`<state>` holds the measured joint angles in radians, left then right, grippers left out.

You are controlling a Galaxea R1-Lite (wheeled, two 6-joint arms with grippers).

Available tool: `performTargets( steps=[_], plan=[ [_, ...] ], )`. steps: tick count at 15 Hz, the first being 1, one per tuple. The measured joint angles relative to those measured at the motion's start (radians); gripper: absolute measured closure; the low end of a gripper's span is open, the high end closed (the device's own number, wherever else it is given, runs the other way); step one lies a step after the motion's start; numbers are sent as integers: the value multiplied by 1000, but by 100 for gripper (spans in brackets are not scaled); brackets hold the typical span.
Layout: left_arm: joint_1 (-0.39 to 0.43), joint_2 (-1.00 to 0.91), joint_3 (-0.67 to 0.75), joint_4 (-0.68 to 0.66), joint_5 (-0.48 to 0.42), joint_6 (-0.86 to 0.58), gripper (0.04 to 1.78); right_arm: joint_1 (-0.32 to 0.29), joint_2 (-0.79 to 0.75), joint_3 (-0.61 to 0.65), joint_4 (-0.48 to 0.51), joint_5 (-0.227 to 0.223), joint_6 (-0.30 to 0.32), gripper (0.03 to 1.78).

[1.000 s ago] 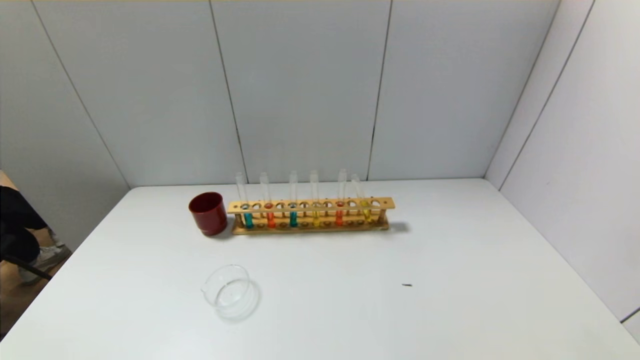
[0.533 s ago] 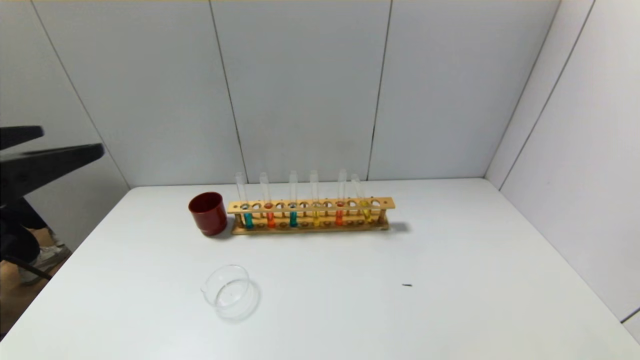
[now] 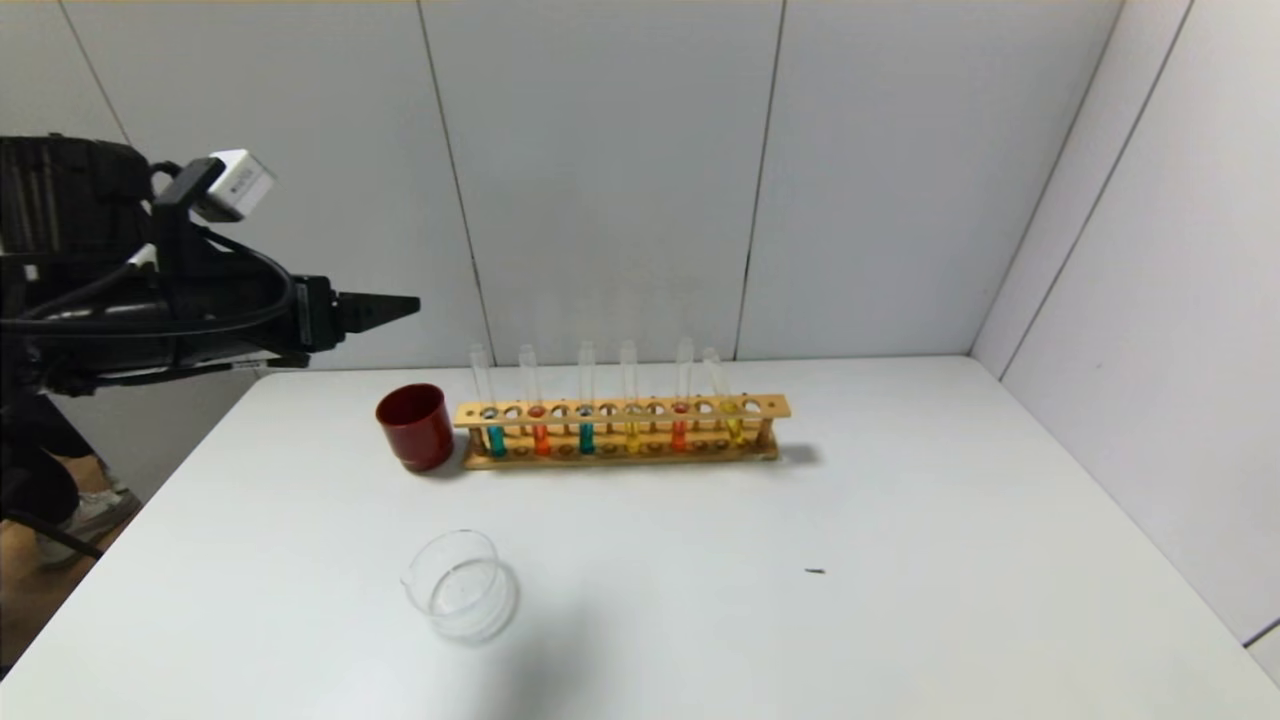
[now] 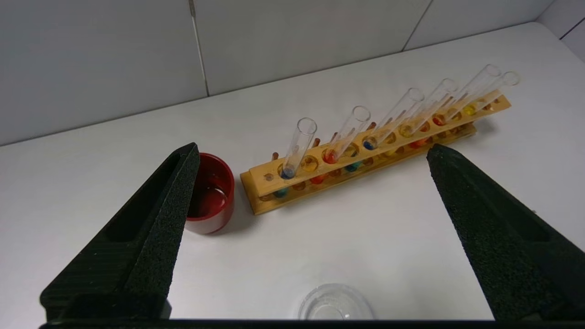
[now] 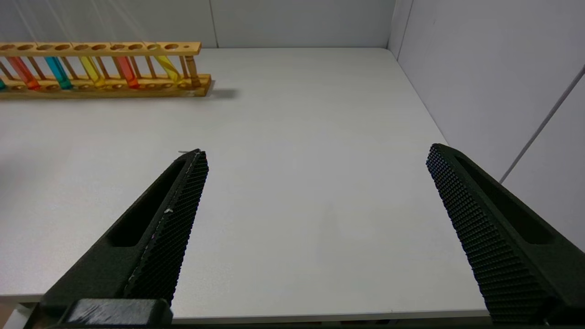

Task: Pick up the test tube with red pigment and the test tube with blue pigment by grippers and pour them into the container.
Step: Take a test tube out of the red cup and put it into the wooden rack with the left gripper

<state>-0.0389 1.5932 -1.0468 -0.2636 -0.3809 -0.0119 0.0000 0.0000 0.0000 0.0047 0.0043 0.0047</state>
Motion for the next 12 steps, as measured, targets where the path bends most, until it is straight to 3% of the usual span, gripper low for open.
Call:
performTargets(
  steps=[3, 7, 12],
  plan=[
    [-21, 129, -4, -92, 7, -5, 7, 0, 0, 0, 0, 0, 0, 6],
    [-71, 257, -13, -189, 81, 1, 7, 0, 0, 0, 0, 0, 0, 6],
    [-97, 391, -57, -236, 130, 2, 7, 0, 0, 0, 0, 0, 0, 6]
  ],
)
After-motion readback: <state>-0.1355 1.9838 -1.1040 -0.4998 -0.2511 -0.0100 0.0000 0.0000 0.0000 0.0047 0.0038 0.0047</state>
